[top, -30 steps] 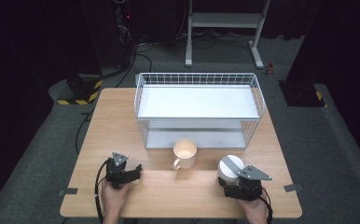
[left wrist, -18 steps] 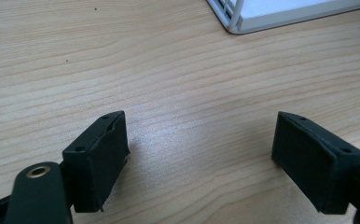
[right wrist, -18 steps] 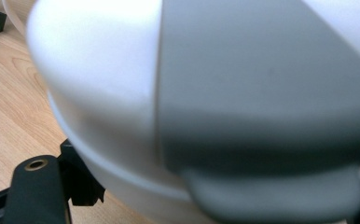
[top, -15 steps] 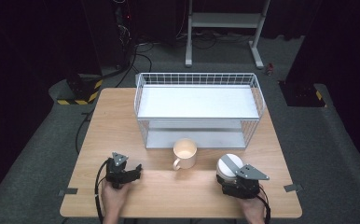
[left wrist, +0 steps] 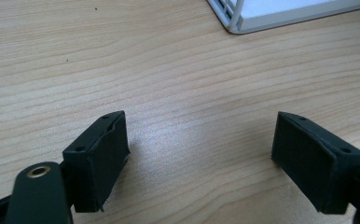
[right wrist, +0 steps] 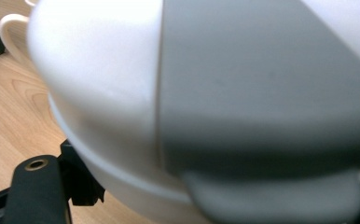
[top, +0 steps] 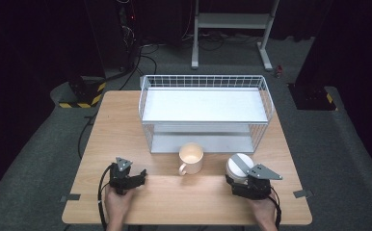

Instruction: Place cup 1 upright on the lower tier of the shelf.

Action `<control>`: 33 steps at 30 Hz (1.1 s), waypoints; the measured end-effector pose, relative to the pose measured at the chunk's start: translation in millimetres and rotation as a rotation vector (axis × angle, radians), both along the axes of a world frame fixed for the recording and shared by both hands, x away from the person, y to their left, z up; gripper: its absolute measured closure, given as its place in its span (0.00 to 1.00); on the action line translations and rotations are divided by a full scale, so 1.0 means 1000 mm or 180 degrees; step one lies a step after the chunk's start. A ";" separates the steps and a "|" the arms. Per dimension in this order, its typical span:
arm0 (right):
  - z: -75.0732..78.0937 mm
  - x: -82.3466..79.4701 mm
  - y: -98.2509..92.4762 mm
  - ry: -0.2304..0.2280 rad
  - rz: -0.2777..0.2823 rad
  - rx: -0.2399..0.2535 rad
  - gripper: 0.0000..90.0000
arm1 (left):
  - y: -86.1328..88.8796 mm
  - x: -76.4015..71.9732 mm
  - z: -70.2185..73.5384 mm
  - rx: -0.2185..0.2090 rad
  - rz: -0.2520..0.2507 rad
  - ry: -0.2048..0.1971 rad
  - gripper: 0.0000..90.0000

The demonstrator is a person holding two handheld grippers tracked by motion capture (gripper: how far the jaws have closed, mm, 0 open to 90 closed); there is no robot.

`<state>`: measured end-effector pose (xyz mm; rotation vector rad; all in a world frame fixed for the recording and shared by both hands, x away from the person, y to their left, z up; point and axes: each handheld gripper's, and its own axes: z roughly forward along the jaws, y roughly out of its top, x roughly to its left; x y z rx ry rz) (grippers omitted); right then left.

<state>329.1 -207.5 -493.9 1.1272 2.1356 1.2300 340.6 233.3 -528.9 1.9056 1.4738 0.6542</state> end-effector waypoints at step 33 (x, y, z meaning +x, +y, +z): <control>0.014 0.058 0.000 0.0045 -0.0246 0.0106 0.21 | 0.000 0.000 0.000 -0.0002 0.0005 0.0001 0.21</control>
